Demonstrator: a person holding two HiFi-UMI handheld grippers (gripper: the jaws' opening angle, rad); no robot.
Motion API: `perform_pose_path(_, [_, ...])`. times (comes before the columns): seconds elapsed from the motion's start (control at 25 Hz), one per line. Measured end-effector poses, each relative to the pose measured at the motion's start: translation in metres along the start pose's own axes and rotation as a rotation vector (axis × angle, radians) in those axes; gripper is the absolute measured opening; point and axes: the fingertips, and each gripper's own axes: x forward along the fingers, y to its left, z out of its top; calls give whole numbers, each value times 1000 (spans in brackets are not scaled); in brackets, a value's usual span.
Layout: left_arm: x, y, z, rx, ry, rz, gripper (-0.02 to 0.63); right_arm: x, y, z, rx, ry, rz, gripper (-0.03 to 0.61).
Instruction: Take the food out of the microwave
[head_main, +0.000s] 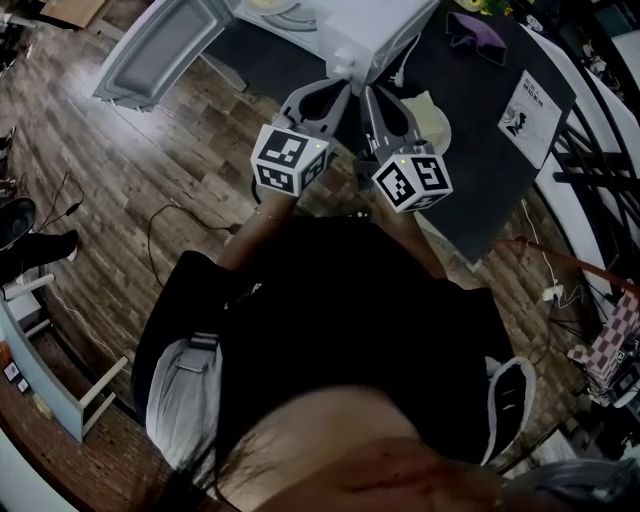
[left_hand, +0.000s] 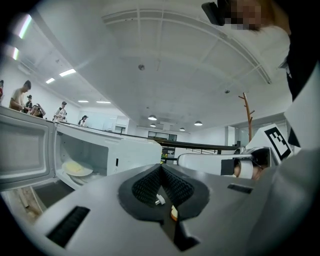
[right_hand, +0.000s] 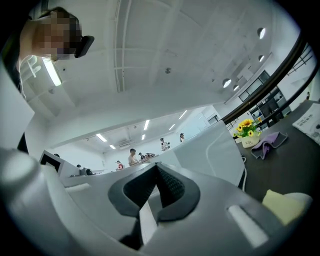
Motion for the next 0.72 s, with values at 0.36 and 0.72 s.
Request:
perform_pose_path(0.36, [-58,63,9,22,-18,64,6,52,66,-28,-9,24,68,0])
perform_pose_path(0.72, [-122,129,4,-17,3,73,6,96,135,-77,4,68,96,1])
